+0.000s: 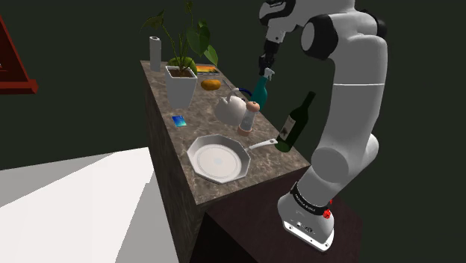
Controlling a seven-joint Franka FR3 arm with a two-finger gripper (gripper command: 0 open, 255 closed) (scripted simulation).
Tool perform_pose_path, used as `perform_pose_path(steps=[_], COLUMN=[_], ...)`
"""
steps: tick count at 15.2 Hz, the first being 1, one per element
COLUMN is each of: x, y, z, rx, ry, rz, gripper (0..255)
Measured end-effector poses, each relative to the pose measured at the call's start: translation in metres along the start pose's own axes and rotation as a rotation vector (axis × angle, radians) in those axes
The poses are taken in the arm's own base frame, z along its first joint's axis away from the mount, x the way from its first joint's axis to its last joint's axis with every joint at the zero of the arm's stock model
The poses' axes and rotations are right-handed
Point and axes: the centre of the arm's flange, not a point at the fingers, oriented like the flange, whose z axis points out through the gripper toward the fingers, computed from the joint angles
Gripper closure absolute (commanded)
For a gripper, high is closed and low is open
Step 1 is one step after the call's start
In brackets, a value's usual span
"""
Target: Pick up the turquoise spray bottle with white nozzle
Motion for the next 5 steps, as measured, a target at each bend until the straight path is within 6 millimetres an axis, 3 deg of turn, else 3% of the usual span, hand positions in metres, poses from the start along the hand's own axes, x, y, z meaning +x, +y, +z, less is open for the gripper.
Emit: perform_pose_path(steps=[5], x=[-0.003], y=[-0.002], z=[-0.024], rx=[0.0], ry=[0.0], rz=[0.0], gripper=[255])
